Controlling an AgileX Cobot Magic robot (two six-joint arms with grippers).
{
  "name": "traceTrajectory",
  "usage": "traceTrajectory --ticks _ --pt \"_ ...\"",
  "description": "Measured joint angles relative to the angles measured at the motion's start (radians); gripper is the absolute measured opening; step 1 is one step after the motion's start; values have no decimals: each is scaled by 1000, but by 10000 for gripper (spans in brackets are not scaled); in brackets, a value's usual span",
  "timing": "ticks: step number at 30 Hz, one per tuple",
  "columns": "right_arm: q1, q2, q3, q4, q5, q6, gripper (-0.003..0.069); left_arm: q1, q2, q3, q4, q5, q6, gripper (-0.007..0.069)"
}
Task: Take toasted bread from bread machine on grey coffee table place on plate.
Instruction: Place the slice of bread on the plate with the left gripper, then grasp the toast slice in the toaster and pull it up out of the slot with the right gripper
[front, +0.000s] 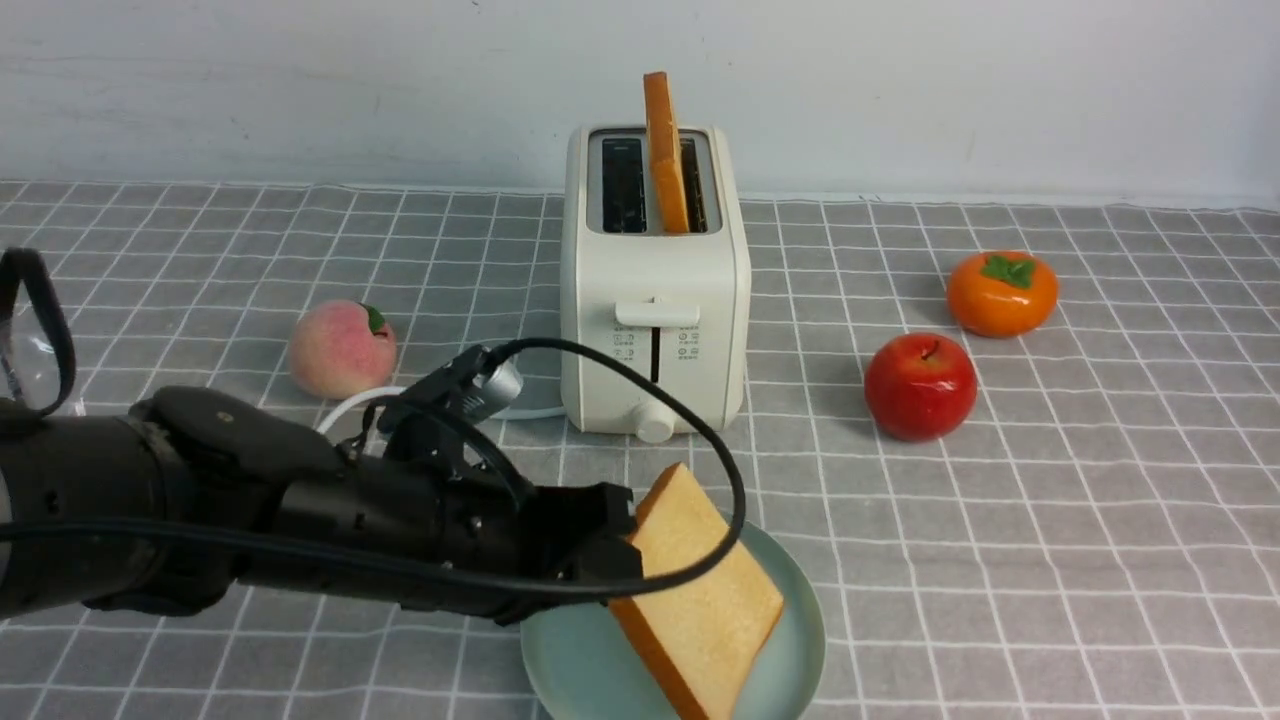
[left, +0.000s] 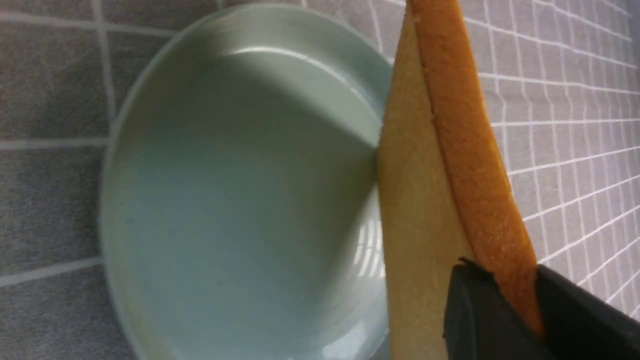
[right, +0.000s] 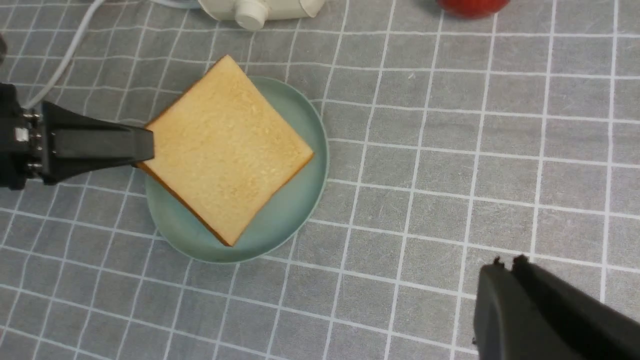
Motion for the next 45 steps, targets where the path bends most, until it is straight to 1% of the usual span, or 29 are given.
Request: traceTrajectory --ticks 6,8,9,12,13,14,15,16,17,19,20,21,22,23,24,26,27,28,29,30,32,34,35,37,38,39,40,43,45 --pt "0 0 0 15 0 0 35 0 12 0 144 2 2 285" --pt "0 0 0 21 -5 0 36 0 4 0 228 9 -7 348" --pt "0 0 -6 29 -7 0 36 0 -10 0 286 16 -34 374" --pt "0 16 -41 50 -10 -1 41 0 -60 0 464 36 -173 382" --pt "0 19 -48 52 -12 -1 41 0 -64 0 493 39 -185 382" --pt "0 38 -79 58 -14 -1 45 0 -93 0 600 52 -286 372" --pt "0 56 -103 63 -14 -1 48 0 -112 0 664 61 -342 363" --pt "0 60 -103 63 -14 -1 49 0 -122 0 696 66 -356 360" --pt "0 92 -145 81 -14 -1 59 0 -159 0 811 90 -474 342" --pt "0 147 -192 129 -12 -1 78 0 -219 0 971 139 -628 307" --pt "2 185 -228 164 -11 -8 95 0 -264 0 1062 174 -718 270" --pt "8 212 -248 185 -11 -16 104 0 -290 0 1133 198 -776 244" --pt "10 226 -259 194 -12 -22 108 0 -297 0 1147 211 -803 237" --pt "31 275 -296 218 -15 -38 123 0 -346 0 1237 246 -876 181" --pt "54 312 -324 227 -20 -44 133 0 -383 2 1294 276 -935 126" --pt "104 366 -366 228 -36 -51 144 0 -438 2 1361 303 -981 64" --pt "155 422 -410 225 -60 -52 157 0 -507 2 1416 328 -1026 -5" --pt "193 473 -451 215 -88 -44 169 0 -554 2 1437 339 -1050 -14" --pt "200 481 -451 212 -93 -44 172 0 -564 2 1441 340 -1053 -14" --pt "258 552 -507 190 -141 -21 197 0 -632 2 1457 347 -1070 -14" --pt "325 641 -590 149 -203 10 253 0 -738 2 1465 362 -1081 -14" --pt "355 703 -638 123 -237 20 291 0 -793 2 1466 374 -1092 -14" --pt "388 774 -704 83 -277 23 346 0 -881 2 1466 394 -1108 -14" --pt "413 843 -778 52 -304 24 407 0 -936 2 1466 413 -1120 -14" --pt "418 860 -793 46 -309 25 414 0 -951 2 1466 417 -1122 -14" --pt "433 936 -862 35 -343 25 476 0 -1009 2 1466 435 -1127 -14" --pt "441 978 -897 32 -366 25 503 0 -1031 2 1466 448 -1128 -14" --pt "454 1083 -976 29 -438 25 554 0 -1095 2 1480 484 -1131 -14" --pt "459 1164 -1022 25 -497 25 575 0 -1137 2 1498 513 -1132 -14"
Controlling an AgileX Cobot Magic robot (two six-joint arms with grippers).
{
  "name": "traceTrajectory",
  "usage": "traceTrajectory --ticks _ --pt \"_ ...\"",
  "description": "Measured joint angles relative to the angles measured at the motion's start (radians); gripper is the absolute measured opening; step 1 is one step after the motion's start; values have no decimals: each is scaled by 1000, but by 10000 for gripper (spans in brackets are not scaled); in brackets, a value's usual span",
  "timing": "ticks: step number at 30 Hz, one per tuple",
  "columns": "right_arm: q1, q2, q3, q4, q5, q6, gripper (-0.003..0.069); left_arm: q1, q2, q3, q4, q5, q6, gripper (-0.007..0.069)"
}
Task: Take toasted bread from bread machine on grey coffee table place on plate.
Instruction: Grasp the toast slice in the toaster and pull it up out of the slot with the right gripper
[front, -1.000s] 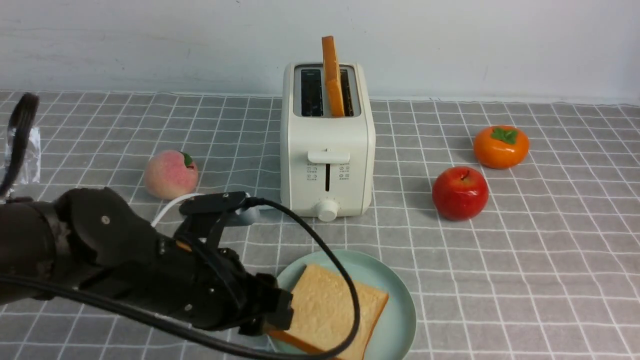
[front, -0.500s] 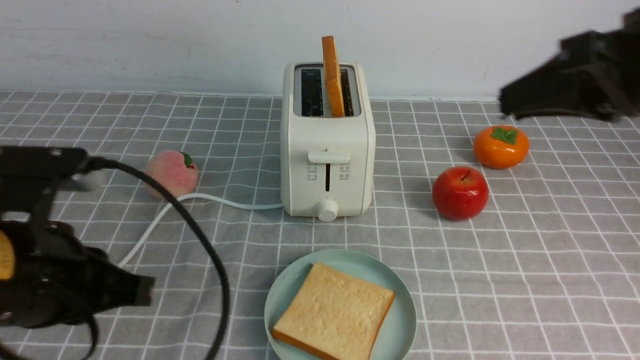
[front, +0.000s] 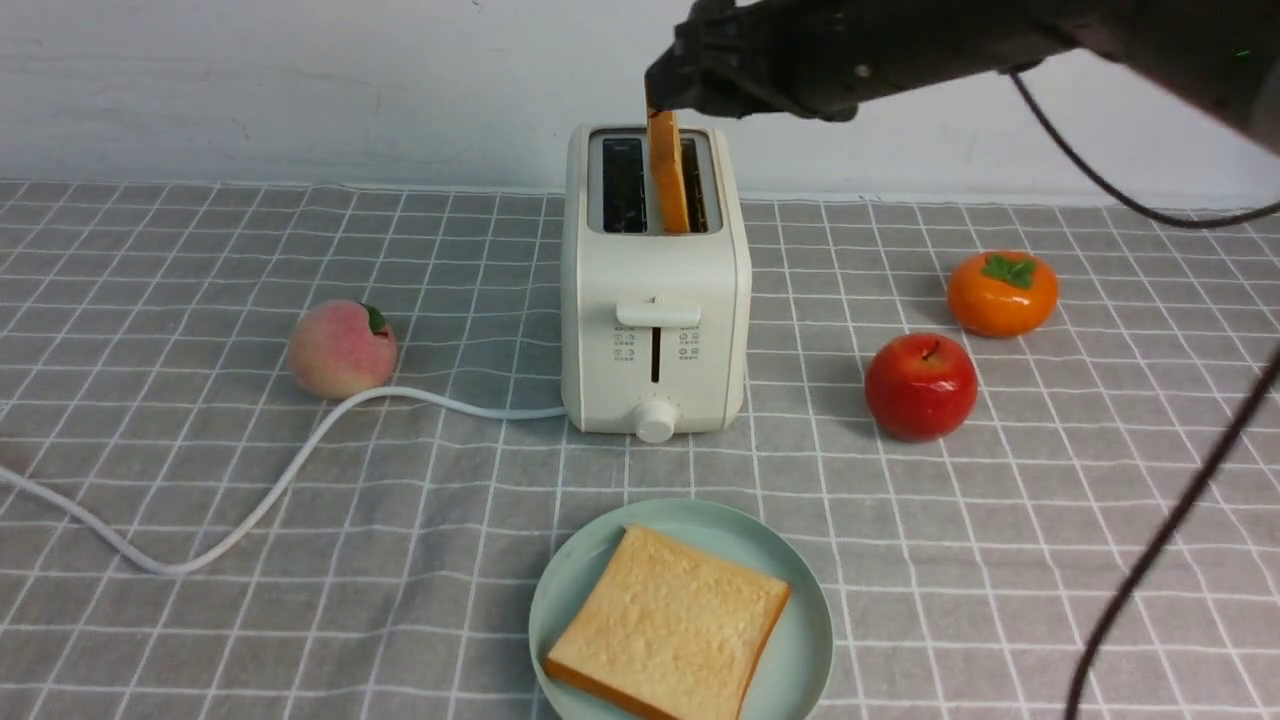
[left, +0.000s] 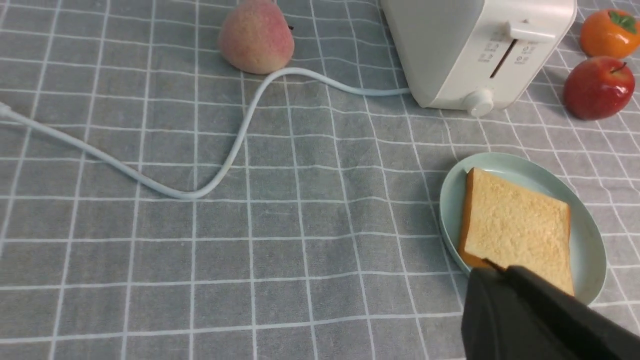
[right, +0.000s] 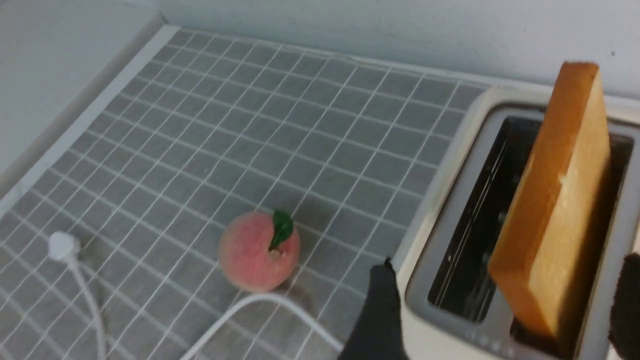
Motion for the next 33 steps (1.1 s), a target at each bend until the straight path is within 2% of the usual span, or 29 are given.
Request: traceTrajectory --ticks 7,11,12,13,14,16,17,18,25,33 --pt "0 161 -61 -7 -119 0 582 0 -50 0 9 122 -9 -14" --pt "0 213 -62 -28 -170 0 536 0 -50 0 8 174 -10 -14" --pt "0 219 -62 -55 -175 0 461 0 -50 0 8 178 -10 -14" --pt "0 219 -62 -62 -175 0 440 0 -50 0 8 179 -10 -14" --pt "0 219 -63 -79 -175 0 379 0 -50 0 8 180 -10 -14" --pt "0 216 -65 -107 -182 -1 208 0 -50 0 8 181 -10 -14" --pt "0 215 -65 -112 -183 -1 174 0 -50 0 8 181 -10 -14" --pt "0 209 -65 -126 -182 -1 100 0 -50 0 8 181 -10 -14" --pt "1 56 -65 -218 -46 0 108 0 -50 0 14 174 -10 -14" --pt "-7 -288 -84 -228 213 3 108 0 -50 0 16 146 -10 -14"
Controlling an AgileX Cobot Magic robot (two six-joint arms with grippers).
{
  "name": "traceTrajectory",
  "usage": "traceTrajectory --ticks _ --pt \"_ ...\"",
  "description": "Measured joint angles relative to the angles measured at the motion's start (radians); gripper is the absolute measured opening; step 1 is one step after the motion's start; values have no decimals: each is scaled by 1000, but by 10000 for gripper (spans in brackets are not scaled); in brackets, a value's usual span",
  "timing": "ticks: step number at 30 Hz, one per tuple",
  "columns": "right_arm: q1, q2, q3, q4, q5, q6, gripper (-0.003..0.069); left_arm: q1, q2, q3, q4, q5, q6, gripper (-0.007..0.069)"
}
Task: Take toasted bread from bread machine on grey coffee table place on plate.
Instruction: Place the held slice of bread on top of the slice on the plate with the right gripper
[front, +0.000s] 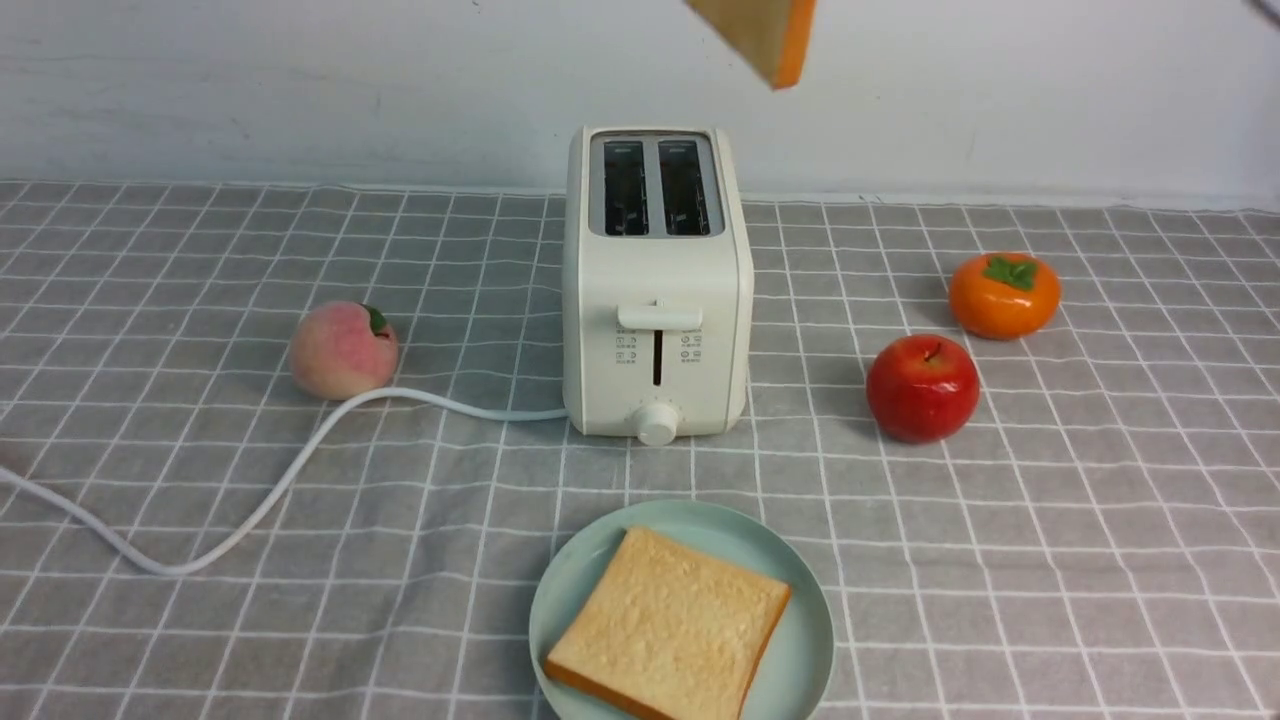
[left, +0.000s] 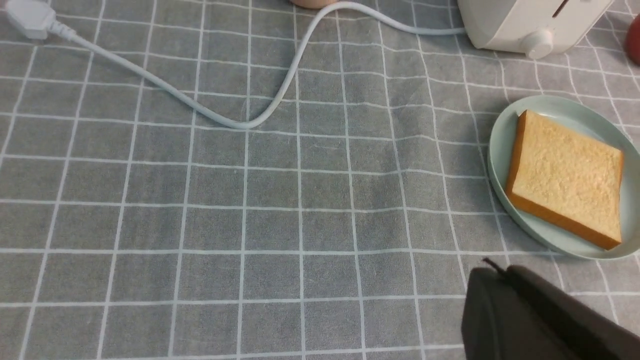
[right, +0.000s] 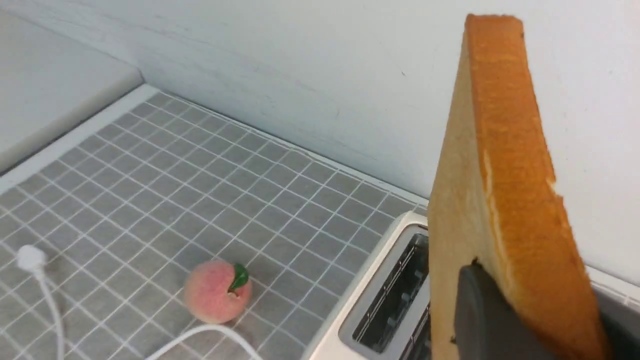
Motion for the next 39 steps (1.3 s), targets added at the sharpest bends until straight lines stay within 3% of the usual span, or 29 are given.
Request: traceTrajectory --ticks 6,9,14,17,26,30,35,39 --pt "-89 -139 -1 -5 414 101 108 0 0 0 8 -117 0 -14" --pt "-128 -144 37 5 489 145 108 0 0 0 17 -172 1 -14" --pt "-148 -143 211 164 491 115 108 0 0 0 46 -222 23 -14" --pt "-149 -130 463 421 477 -39 108 0 0 0 56 -246 26 -14" --pt "-149 51 775 747 314 -302 108 0 0 0 68 -236 26 -14" --pt "-149 142 781 833 323 -355 108 0 0 0 71 -233 26 -14" --pt "-149 214 781 846 314 -368 114 0 0 0 71 -218 25 -14" --pt "-149 227 781 836 306 -368 185 0 0 0 67 -206 25 -14"
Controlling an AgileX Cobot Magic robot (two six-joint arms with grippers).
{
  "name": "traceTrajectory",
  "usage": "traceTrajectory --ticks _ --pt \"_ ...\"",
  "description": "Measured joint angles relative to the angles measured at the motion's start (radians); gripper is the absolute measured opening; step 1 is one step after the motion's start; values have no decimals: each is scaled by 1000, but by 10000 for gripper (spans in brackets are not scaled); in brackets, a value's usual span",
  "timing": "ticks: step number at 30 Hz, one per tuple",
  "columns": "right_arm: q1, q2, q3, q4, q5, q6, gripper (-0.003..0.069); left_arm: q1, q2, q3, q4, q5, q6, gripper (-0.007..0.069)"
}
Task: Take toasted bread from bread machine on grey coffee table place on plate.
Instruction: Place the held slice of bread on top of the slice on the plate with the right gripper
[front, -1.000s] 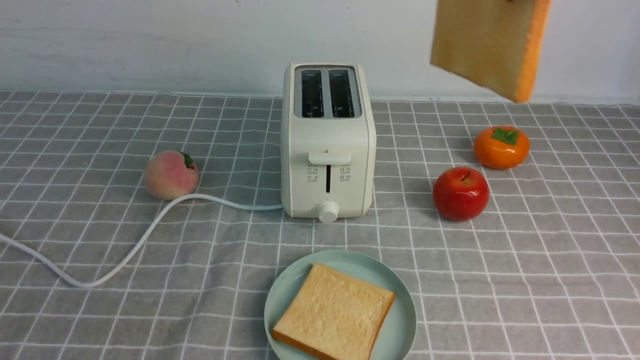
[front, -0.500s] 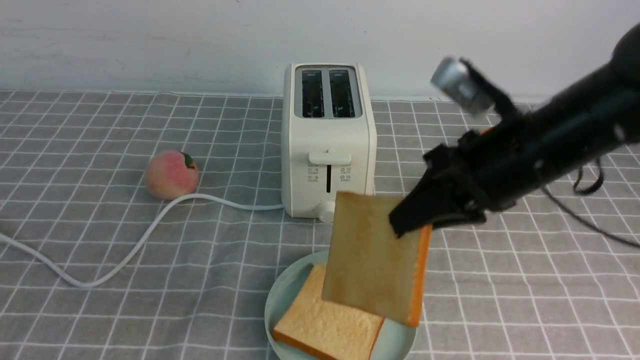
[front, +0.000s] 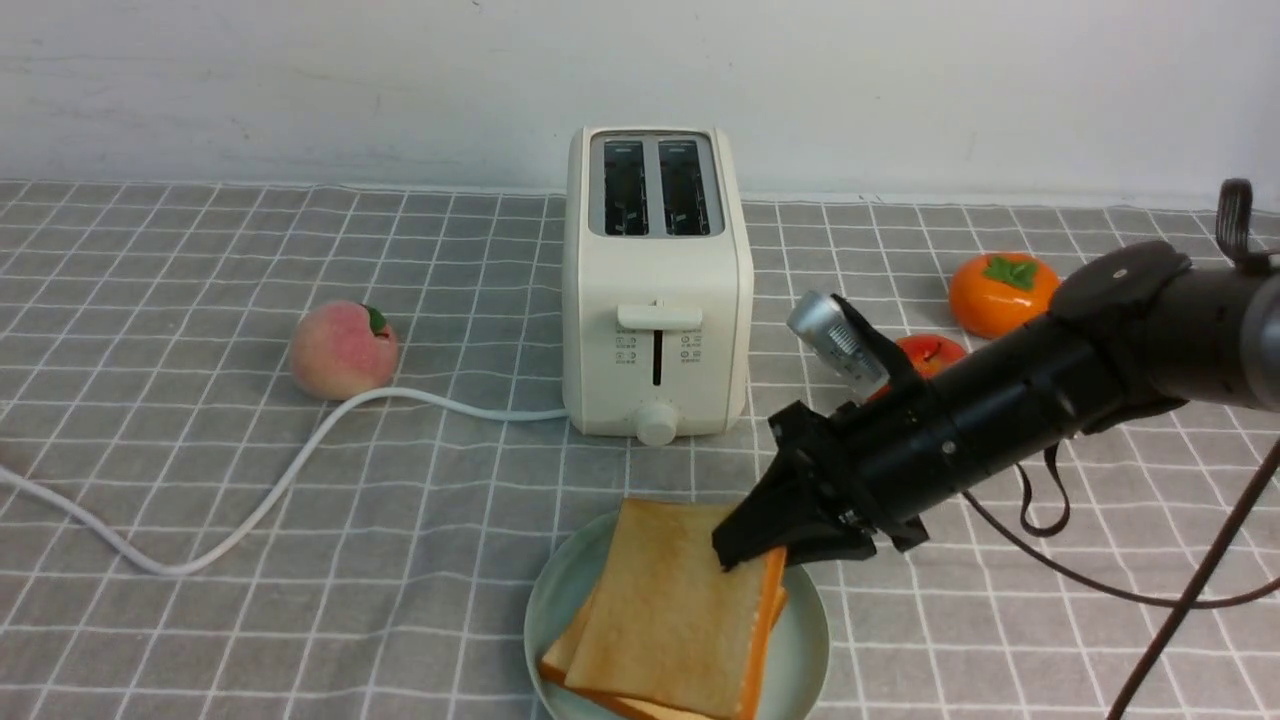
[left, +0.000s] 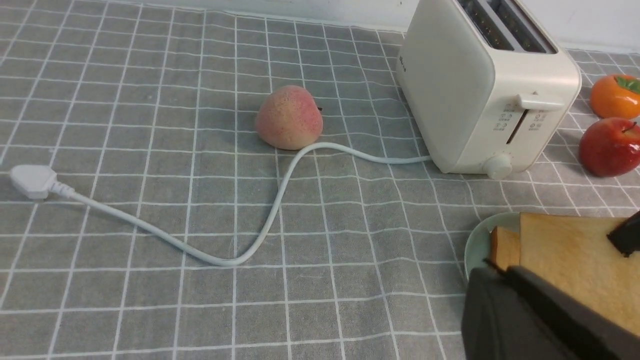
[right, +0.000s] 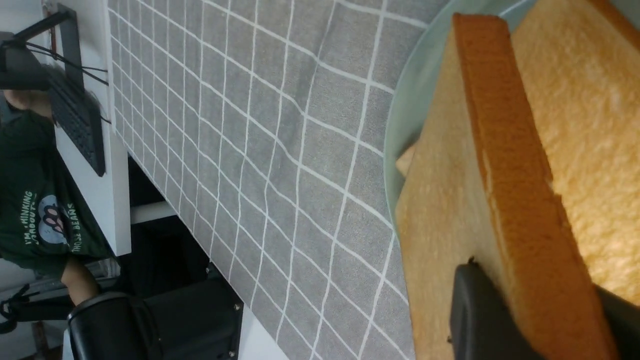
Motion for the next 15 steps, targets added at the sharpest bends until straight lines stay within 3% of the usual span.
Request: traceTrajectory --ticks 2,3,4,6,9,15 --pt "0 0 0 -12 0 0 228 0 0 0 -2 0 0 -14" --pt "0 0 -1 -40 0 7 298 0 0 0 -5 1 0 -14" --pt "0 0 -2 -45 0 9 307 0 0 0 -5 1 0 -14" --pt "0 0 -18 -117 7 42 419 0 0 0 -14 3 0 -14" --pt "0 -5 -65 -215 28 91 521 0 0 0 -28 3 0 -14" --pt "0 -114 -203 -518 63 260 557 0 0 0 -30 3 1 -14"
